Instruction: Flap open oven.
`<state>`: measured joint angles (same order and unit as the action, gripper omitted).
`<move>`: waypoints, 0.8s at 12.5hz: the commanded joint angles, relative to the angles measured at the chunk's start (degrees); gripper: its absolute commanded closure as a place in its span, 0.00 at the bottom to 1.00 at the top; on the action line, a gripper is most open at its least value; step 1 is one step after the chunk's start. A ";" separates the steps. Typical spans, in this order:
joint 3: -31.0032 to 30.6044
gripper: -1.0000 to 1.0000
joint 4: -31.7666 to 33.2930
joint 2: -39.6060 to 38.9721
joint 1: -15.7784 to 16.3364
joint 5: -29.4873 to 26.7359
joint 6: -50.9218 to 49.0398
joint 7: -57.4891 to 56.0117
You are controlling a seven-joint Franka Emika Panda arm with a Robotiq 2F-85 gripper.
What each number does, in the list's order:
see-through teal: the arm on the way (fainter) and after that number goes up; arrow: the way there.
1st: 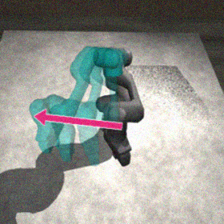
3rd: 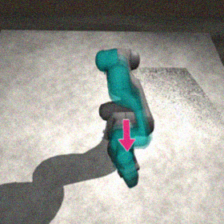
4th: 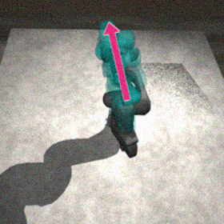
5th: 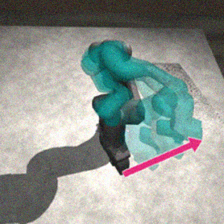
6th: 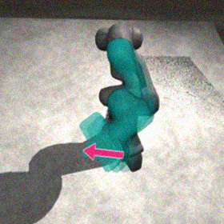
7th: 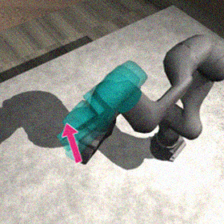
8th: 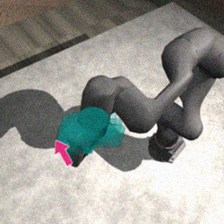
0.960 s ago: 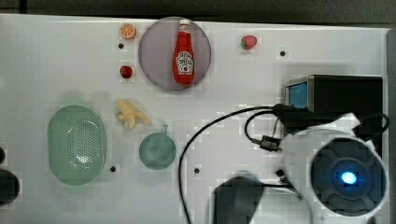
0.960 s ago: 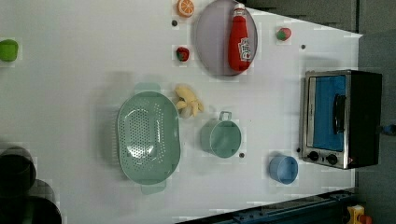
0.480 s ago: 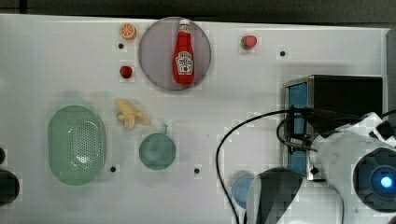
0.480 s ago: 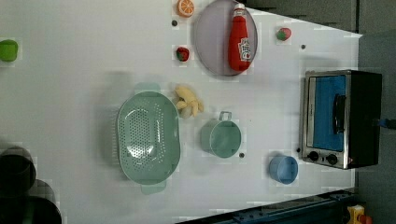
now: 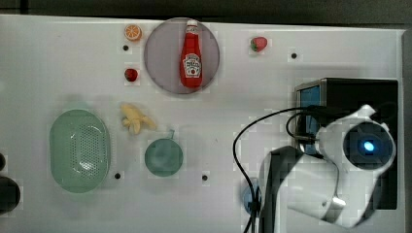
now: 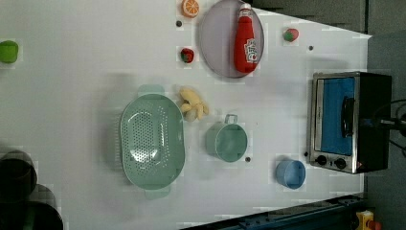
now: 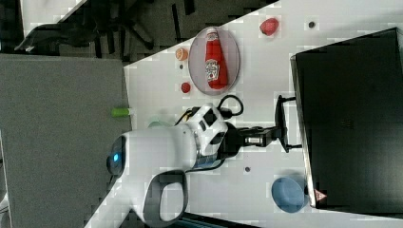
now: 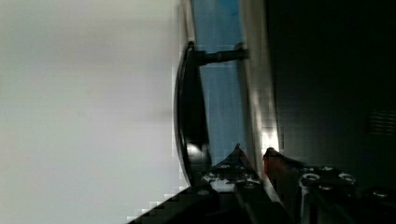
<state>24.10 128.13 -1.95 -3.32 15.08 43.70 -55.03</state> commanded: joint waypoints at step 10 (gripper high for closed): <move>-0.73 0.82 1.51 -6.22 0.85 -1.50 6.30 -3.69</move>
<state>24.31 129.48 -8.31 -3.50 13.74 49.91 -56.46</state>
